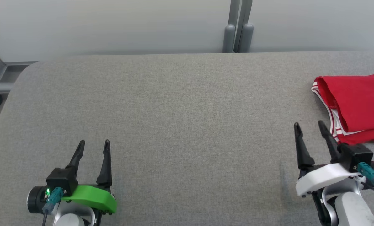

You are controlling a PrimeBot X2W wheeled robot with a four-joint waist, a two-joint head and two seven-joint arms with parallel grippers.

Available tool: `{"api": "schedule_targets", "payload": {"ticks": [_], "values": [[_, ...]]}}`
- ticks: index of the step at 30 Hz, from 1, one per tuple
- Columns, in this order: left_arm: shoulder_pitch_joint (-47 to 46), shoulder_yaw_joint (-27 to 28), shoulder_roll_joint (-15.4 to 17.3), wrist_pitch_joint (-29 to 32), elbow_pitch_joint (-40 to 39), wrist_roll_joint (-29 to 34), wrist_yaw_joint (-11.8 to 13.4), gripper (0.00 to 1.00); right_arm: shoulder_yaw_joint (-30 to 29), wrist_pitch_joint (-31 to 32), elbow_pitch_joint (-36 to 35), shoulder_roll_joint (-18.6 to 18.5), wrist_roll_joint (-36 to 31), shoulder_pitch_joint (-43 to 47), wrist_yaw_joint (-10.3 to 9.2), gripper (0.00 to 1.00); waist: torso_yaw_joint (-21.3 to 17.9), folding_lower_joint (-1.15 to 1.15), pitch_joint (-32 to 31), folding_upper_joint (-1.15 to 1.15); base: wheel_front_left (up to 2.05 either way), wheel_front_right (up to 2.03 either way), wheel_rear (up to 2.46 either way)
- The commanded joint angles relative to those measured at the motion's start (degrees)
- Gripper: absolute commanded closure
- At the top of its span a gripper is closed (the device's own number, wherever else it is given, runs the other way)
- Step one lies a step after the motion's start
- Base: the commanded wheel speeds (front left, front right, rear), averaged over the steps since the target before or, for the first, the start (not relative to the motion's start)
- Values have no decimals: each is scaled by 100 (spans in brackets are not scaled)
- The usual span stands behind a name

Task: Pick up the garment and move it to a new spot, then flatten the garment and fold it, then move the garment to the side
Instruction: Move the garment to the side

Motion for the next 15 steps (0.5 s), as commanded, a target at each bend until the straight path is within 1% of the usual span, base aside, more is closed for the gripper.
{"api": "schedule_targets", "payload": {"ticks": [1, 8, 15], "values": [[130, -21, 52, -28, 40, 75, -6, 0, 68, -37, 71, 33, -78, 121, -4, 0, 100, 0, -206, 0, 0, 0, 0], [358, 74, -20, -50, 141, 41, -4, 0, -47, -124, 210, 169, -152, 514, -4, 0, 115, 0, -427, 0, 0, 0, 0], [593, 184, -34, -52, 247, 75, -16, 0, -101, -148, 308, 231, -140, 804, -4, 0, 7, 0, -574, 0, 0, 0, 0]]}}
